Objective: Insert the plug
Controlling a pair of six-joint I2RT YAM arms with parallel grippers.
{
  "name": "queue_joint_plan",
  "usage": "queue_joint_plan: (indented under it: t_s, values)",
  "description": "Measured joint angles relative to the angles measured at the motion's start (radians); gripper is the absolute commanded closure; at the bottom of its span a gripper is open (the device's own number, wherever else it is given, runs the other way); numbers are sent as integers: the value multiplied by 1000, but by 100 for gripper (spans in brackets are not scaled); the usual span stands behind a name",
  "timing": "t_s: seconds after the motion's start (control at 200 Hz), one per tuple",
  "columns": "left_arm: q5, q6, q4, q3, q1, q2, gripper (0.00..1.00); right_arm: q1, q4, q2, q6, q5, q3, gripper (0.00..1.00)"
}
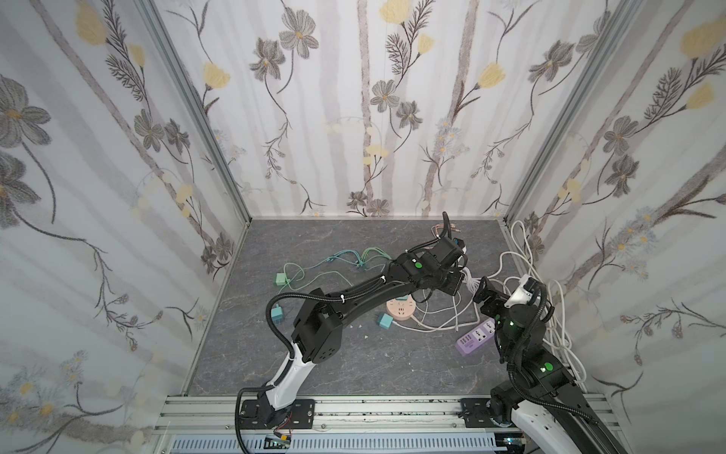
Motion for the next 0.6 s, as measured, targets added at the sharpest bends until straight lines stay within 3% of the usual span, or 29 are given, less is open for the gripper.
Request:
queue_joint_plan:
  t_s: [0.105, 0.27, 0.345, 0.6]
  values:
    - [-27, -1, -8, 99, 0, 69, 73, -6, -44, -39, 18, -23, -25, 1]
    - [-33, 32, -55, 183, 0, 122, 17, -10, -73, -44, 46, -49, -41, 1]
    - [-22, 59, -59, 153, 0, 106, 1, -11, -76, -31, 54, -64, -43, 1]
    - [21, 234, -12, -260, 0, -165, 0, -13, -61, 43, 59, -85, -44, 1]
